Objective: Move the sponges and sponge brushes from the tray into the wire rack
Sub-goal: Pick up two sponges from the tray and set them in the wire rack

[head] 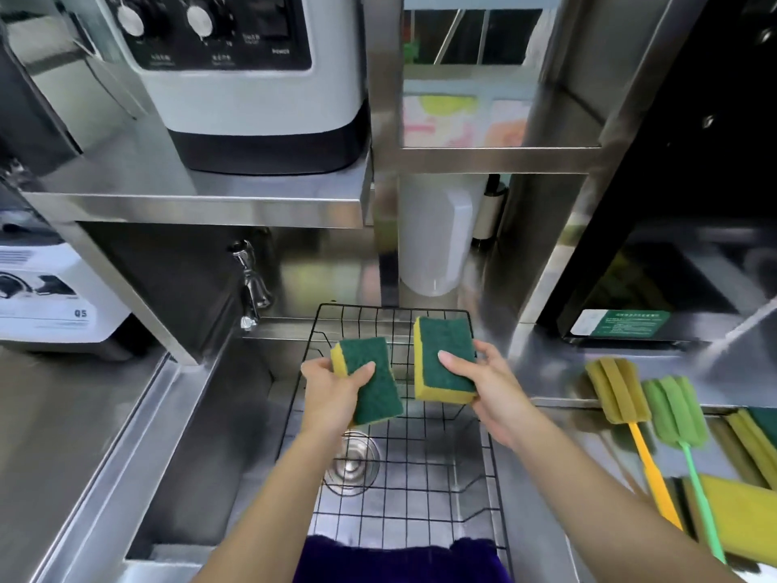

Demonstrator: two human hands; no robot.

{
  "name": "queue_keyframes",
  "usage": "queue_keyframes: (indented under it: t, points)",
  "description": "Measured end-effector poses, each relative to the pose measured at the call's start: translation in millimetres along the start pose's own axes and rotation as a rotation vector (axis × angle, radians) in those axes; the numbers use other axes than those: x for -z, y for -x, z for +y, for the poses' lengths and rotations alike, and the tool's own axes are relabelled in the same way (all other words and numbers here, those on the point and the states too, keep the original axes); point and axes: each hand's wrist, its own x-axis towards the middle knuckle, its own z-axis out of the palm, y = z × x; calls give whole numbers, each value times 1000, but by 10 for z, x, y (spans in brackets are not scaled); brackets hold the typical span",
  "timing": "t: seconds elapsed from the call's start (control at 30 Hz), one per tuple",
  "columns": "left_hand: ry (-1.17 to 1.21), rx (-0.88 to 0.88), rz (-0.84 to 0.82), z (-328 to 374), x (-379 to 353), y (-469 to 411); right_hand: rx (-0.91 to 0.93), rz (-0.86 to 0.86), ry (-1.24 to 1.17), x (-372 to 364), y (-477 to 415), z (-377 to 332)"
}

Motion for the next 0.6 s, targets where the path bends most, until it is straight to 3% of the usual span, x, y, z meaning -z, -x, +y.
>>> queue_keyframes:
  t: [0.27, 0.6]
  points:
    - [-288, -57, 2, -101, 99, -387, -40, 161, 154, -167, -260, 250]
    - [-426, -142, -23, -233, 28, -627, -26, 206, 418, -404, -493, 470]
